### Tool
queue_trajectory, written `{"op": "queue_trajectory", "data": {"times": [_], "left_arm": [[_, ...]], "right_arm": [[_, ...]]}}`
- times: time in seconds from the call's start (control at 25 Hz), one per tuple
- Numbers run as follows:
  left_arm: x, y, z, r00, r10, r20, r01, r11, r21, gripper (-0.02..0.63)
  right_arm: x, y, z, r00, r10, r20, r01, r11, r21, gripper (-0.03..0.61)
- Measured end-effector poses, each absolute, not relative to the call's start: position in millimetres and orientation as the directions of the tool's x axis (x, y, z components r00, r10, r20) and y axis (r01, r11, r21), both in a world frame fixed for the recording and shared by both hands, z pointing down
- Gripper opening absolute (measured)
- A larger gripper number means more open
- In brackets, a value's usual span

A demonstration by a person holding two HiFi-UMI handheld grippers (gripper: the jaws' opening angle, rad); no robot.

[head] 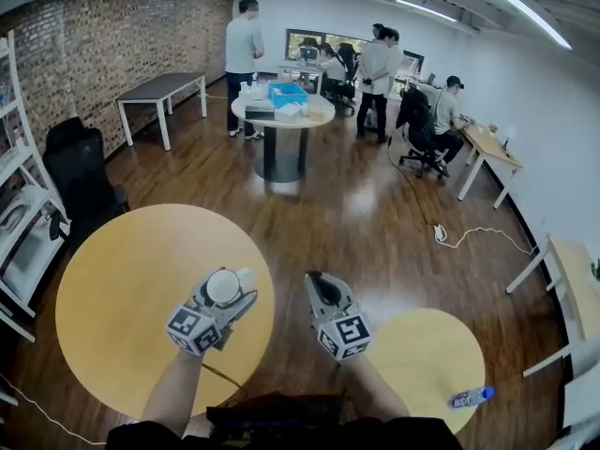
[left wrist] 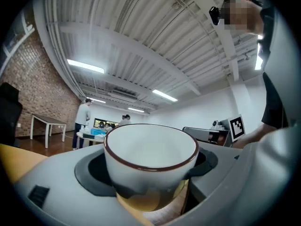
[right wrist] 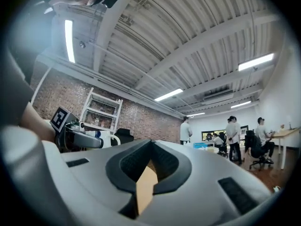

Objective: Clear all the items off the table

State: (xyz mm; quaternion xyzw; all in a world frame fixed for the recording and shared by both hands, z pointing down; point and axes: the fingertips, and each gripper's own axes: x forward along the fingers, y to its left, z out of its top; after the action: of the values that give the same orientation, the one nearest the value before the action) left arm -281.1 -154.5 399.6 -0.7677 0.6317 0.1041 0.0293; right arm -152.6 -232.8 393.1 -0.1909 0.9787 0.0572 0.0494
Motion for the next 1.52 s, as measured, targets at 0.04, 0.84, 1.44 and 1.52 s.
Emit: {"op": "queue_trajectory", "data": {"times": [0.04,0.84,1.44,1.52], "left_arm": [[-300.5,-141.6,399.8,0.145,-0.97,-0.195,-0.982,-0.165,0.088,0.414],[-469.2,36.6,413.0,-0.434,-0.885,-0.167,-0.899,0.413,0.144,0.414],[-493.4,160.9,436.4,-0.755,-0.649,-0.092,-0.655,0.743,0.137,0.414],[-498.7,179.9,445.0,-0.778,-0.624,-0.072,-0.627,0.766,0.139,0.414]], "right_arm": [[-173.8,-224.7,393.6,-0.933,-0.34,-0.117,-0.351,0.931,0.096,0.005],[-396.3,-127.8,404.9,-0.984,0.155,-0.085,0.153,0.988,0.029,0.005],[-489.0,-39.0,431.0,-0.867,0.497,-0.037,0.498,0.867,-0.01,0.005],[-495.4,-22.1,439.2,-0.852,0.523,-0.026,0.523,0.852,-0.019,0.005]]}}
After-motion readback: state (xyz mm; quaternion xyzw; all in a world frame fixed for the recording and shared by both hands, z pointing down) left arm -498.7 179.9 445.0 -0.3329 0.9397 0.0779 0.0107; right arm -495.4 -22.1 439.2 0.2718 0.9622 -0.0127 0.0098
